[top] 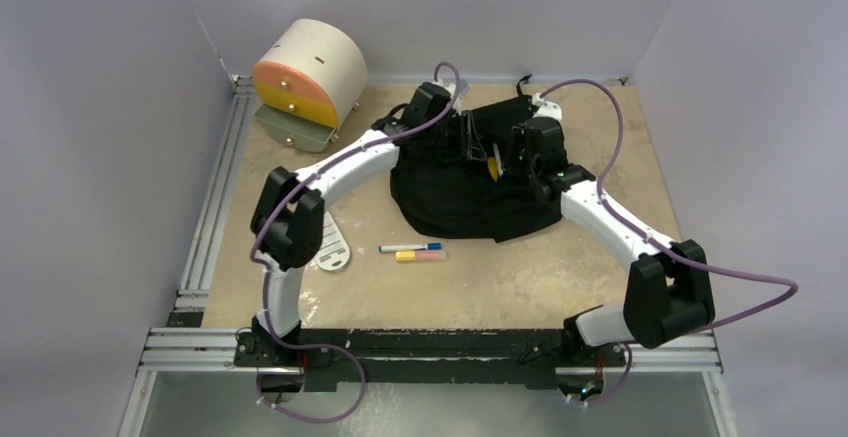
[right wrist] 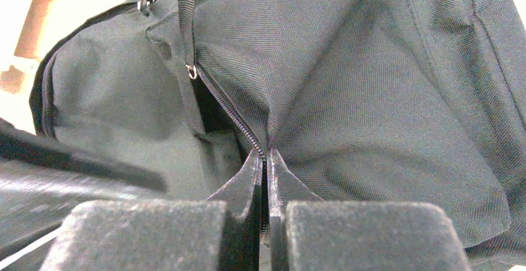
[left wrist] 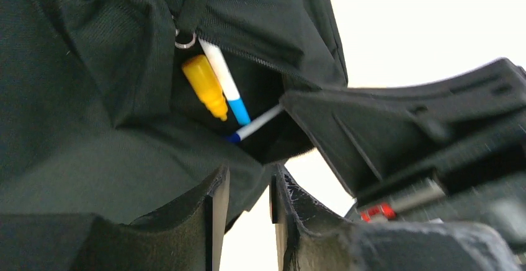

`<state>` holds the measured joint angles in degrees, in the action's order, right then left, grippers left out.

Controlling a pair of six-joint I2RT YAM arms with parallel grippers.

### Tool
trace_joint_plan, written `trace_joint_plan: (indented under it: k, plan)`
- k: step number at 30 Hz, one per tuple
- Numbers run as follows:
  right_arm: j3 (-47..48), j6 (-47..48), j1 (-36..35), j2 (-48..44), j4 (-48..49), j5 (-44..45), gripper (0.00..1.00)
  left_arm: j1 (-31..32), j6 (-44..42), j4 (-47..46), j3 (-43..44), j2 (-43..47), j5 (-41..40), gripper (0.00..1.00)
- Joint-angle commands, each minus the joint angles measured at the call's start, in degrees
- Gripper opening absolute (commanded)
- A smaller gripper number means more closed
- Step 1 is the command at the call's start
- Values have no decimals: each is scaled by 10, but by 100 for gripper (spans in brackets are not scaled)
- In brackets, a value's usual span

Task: Pack the student bag
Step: Place the stationery in the student bag, then pick up the stationery from the center of the board.

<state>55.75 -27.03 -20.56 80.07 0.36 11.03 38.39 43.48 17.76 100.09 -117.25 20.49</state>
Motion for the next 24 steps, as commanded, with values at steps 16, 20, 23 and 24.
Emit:
trace_joint_plan:
  k: [16, 20, 23, 24]
  plan:
    - [-18, -26, 5, -70, 53, 47, 0, 1, -235, -29, -317, 293, -104, 27]
    - [-26, 0, 6, -80, 71, 48, 0, 1, -230, -26, -359, 319, -105, 27]
    - [-19, 13, 7, -72, 66, 39, 0, 1, -232, -16, -375, 326, -104, 27]
    - [-16, 15, 7, -69, 65, 36, 0, 2, -236, -12, -378, 327, -103, 27]
